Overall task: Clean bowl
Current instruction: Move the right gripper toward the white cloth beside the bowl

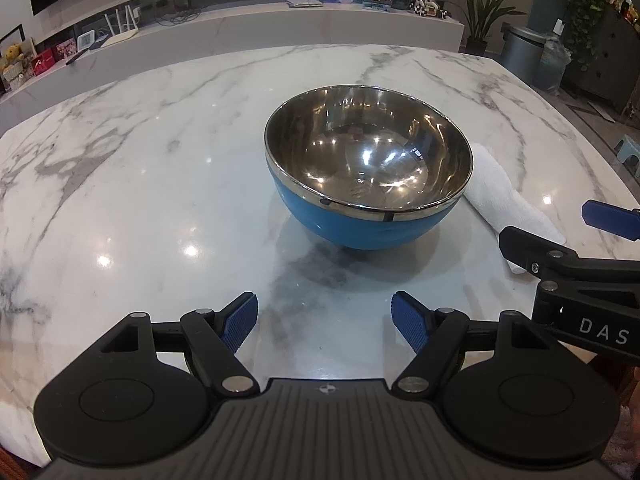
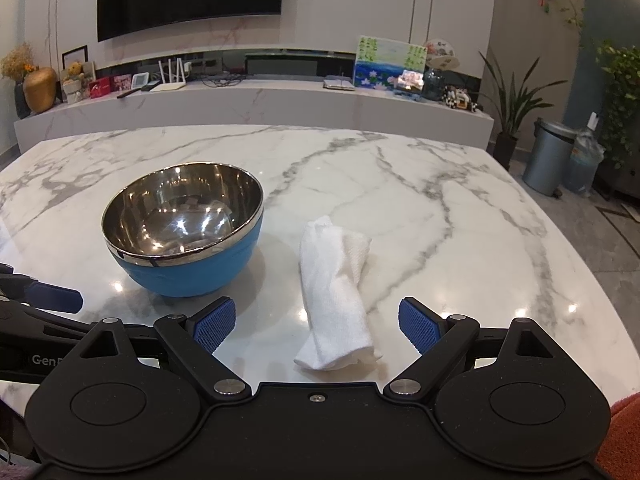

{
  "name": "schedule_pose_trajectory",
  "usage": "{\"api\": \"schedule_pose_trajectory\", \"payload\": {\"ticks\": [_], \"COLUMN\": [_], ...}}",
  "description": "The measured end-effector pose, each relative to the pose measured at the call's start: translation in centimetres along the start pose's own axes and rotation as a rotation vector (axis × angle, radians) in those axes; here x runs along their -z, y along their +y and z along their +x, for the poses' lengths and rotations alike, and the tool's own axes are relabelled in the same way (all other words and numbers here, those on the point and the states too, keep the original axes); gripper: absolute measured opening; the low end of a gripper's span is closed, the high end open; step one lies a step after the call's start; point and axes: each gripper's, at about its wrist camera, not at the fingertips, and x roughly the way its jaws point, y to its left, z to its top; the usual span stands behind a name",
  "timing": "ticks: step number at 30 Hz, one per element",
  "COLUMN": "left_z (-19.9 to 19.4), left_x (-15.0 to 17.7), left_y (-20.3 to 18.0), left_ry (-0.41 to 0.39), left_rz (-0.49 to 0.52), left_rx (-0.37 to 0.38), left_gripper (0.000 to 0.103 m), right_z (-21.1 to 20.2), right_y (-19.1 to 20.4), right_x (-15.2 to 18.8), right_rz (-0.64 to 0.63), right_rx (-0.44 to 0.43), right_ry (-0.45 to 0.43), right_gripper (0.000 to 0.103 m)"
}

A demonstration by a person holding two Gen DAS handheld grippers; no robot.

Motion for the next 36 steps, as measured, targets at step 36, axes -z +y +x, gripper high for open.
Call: {"api": "schedule_pose_trajectory", "payload": {"ticks": [36], "left_z": [-0.3], "left_x": [0.4], "left_y": [1.8], "left_ry": [0.022], "left_rz": [-0.112], "left_rx": [-0.026], "left_gripper": [0.076], "right_z": [-0.2], "right_y": [-0.2], "right_x": [0.1], "right_rz": [0.019], "right_rx": [-0.009], "right_ry": [-0.005], "right_gripper": [0.088]}}
